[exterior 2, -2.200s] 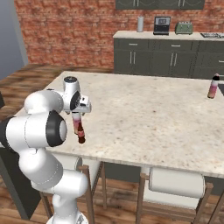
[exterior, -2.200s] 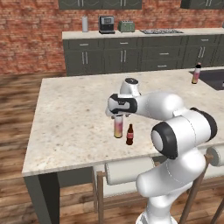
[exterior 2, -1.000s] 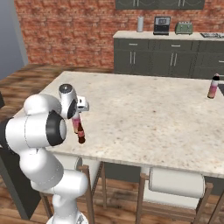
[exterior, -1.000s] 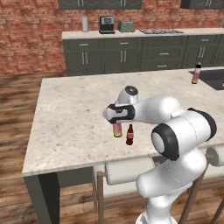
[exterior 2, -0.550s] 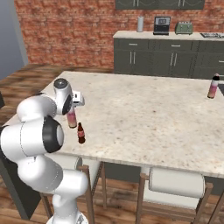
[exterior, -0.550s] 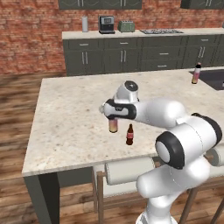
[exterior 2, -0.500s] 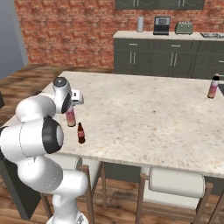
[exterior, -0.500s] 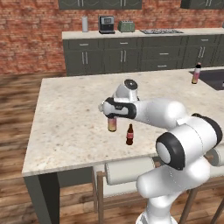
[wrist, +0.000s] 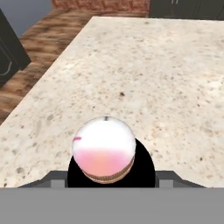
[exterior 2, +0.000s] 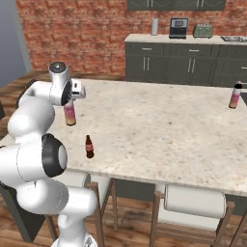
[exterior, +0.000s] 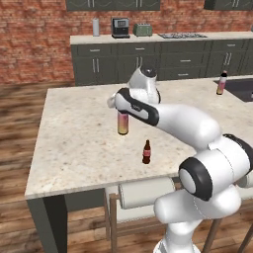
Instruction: Place the large bottle from the dining counter next to the other large bottle outside the sink, and place the small bottle from the dining counter next to the other small bottle inside the sink.
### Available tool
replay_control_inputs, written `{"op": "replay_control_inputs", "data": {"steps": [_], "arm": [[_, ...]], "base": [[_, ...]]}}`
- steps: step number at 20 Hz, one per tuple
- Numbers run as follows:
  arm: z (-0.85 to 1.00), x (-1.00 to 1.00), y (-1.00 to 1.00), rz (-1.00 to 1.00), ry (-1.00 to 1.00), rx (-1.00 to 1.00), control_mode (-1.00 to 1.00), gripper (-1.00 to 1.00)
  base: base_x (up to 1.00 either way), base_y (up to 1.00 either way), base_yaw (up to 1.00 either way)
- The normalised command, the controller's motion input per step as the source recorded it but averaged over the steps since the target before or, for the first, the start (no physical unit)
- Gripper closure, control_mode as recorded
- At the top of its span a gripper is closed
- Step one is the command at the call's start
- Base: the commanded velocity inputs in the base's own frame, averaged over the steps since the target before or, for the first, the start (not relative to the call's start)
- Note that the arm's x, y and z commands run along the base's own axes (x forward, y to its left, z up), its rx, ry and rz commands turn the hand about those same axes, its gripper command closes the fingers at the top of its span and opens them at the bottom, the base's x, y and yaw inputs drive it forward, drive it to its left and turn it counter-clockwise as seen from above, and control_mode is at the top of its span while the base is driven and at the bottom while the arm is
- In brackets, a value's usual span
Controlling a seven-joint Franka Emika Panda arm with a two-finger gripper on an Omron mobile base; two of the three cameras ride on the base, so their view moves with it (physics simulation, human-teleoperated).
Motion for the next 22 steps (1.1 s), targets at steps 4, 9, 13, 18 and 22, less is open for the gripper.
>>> {"op": "replay_control_inputs", "data": {"steps": [4, 9, 13, 18, 22], "arm": [[0.75, -0.28, 0.00, 0.00, 0.06, 0.00, -1.00, 1.00], [0.72, -0.33, 0.00, 0.00, 0.06, 0.01, -1.00, 1.00], [0.48, -0.25, 0.03, 0.00, 0.04, 0.02, -1.00, 1.00], [0.18, -0.13, 0.05, 0.00, 0.01, 0.01, 1.00, 1.00], [0.00, 0.00, 0.00, 0.00, 0.00, 0.00, 1.00, 1.00]], "base": [[0.00, 0.00, 0.00], [0.00, 0.00, 0.00], [0.00, 0.00, 0.00], [-0.28, 0.06, 0.00], [-0.82, 0.11, 0.00]]}}
